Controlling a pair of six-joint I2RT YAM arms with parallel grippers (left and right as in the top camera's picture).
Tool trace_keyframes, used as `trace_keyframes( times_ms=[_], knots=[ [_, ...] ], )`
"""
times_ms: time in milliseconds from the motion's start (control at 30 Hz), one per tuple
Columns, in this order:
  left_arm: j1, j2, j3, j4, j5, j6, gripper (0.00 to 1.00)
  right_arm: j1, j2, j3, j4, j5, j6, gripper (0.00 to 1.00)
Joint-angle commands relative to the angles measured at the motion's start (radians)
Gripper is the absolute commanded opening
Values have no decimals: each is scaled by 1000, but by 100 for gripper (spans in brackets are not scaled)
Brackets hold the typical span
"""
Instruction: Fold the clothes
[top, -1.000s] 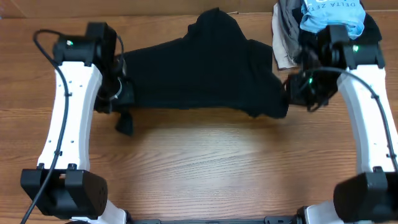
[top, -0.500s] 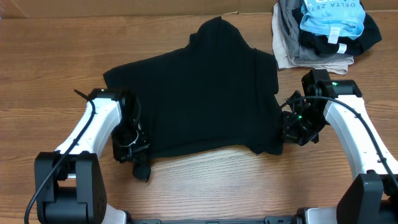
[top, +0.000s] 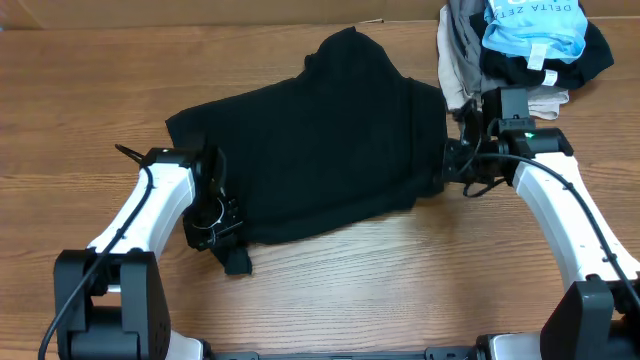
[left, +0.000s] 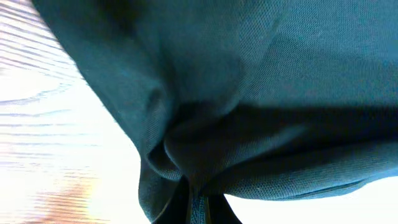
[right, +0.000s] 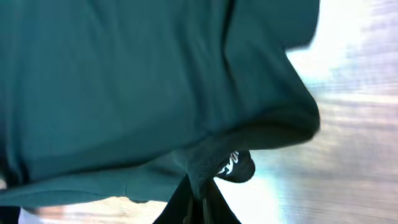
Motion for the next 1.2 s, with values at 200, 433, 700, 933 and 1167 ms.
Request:
trace_keyframes(
  times_ms=[200,433,700,933,1167],
  knots=[
    [-7,-200,94,-75,-38,74,4,26,-27,114,-47,-11,23,4],
    [-8,-334,100,-226,-26,60,4,20,-62,251,-264,-11,8,4],
    [-8,-432,100,-362,-18,1,4,20,-198,269,-498,98,8,4],
    [-8,-482,79,-377,-39,-32,4,24,-197,246,-506,121,-38,4],
    [-8,-479,-69,-272,-45,-86,4,27,-61,237,-404,92,-76,4]
  ],
)
